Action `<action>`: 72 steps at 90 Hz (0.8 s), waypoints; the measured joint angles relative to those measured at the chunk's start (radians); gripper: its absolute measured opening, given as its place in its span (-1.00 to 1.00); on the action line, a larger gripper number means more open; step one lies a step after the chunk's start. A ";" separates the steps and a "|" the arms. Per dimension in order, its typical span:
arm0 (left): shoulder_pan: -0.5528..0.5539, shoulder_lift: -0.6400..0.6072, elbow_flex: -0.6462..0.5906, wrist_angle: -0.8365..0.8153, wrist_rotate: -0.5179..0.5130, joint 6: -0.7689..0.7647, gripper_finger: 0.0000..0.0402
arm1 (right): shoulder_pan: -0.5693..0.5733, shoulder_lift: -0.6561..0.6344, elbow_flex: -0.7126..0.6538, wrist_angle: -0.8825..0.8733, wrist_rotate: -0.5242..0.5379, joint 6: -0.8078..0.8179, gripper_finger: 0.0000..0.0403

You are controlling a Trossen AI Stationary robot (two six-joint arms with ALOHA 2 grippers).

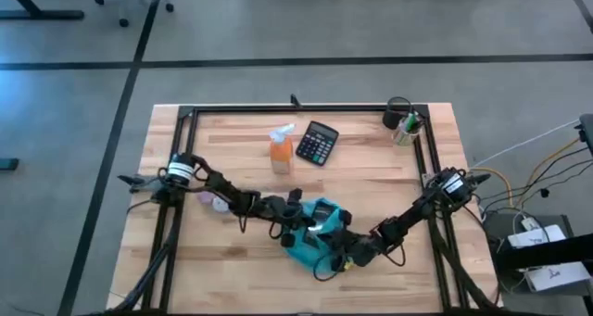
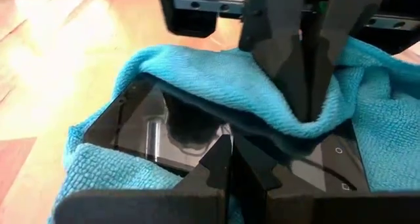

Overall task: Apply microfiber cloth
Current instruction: Wipe the front and back of the black cellphone with the blue microfiber cloth

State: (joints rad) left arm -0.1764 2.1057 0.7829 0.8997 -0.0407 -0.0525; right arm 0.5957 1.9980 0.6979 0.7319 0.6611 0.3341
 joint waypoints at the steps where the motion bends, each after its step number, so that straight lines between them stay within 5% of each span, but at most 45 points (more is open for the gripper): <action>1: 0.000 0.000 0.000 0.000 0.000 -0.001 -1.00 | 0.000 0.000 0.000 0.003 -0.002 -0.006 -1.00; 17: 0.000 0.001 -0.003 0.007 -0.003 -0.002 -1.00 | -0.059 0.021 0.021 0.055 -0.107 -0.070 -1.00; 52: 0.002 0.001 -0.002 -0.001 -0.007 0.007 -1.00 | -0.121 0.255 0.095 0.468 -0.069 -0.160 -1.00; 72: 0.002 0.001 -0.003 -0.002 -0.008 0.001 -1.00 | -0.110 0.278 0.117 0.462 -0.098 -0.131 -1.00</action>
State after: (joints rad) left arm -0.1745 2.1067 0.7804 0.8977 -0.0483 -0.0510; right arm 0.4861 2.2757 0.8145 1.1942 0.5627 0.2035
